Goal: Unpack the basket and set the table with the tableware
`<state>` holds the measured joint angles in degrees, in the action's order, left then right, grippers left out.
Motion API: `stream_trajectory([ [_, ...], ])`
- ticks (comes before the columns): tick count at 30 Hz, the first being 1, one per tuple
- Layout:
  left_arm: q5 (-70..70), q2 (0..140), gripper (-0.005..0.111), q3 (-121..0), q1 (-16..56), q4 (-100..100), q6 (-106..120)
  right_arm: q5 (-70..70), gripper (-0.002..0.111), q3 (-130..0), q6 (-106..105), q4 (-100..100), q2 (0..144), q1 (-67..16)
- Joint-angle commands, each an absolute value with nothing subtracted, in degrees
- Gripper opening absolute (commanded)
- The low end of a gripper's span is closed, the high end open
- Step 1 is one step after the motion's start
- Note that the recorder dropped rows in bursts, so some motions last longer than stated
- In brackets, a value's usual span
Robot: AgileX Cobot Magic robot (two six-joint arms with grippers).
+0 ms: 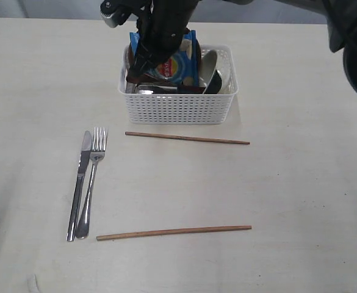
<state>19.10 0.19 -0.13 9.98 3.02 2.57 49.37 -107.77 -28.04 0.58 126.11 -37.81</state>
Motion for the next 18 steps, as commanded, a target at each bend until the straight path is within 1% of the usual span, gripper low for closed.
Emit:
stream_trajectory([
  [1, 18.8, 0.0, 0.000, 0.0, 9.8, 2.9, 2.5, 52.2, 0.000, -107.5, -29.2, 1.8, 124.2, -37.6],
  [4, 18.8, 0.0, 0.000, 0.0, 9.8, 2.9, 2.5, 55.7, 0.001, -107.5, -29.3, 3.0, 124.2, -37.3],
  [6, 18.8, 0.0, 0.000, 0.0, 9.8, 2.9, 2.5, 57.0, 0.012, -107.5, -29.5, 3.5, 124.2, -37.0],
  [9, 18.8, 0.0, 0.000, 0.0, 9.8, 2.9, 2.5, 57.8, 0.040, -107.5, -32.0, 6.4, 124.3, -36.8],
  [11, 18.8, 0.0, 0.000, 0.0, 9.8, 2.9, 2.5, 57.2, 0.053, -107.5, -31.9, 7.0, 124.8, -36.8],
  [12, 18.8, 0.0, 0.000, 0.0, 9.8, 2.9, 2.5, 56.6, 0.054, -107.5, -31.8, 7.0, 124.9, -36.8],
  [15, 18.8, 0.0, 0.000, 0.0, 9.8, 2.9, 2.5, 54.8, 0.050, -107.5, -31.0, 7.0, 126.4, -36.8],
  [18, 18.8, 0.0, 0.000, 0.0, 9.8, 2.9, 2.5, 53.6, 0.050, -107.5, -30.9, 8.1, 127.6, -36.8],
])
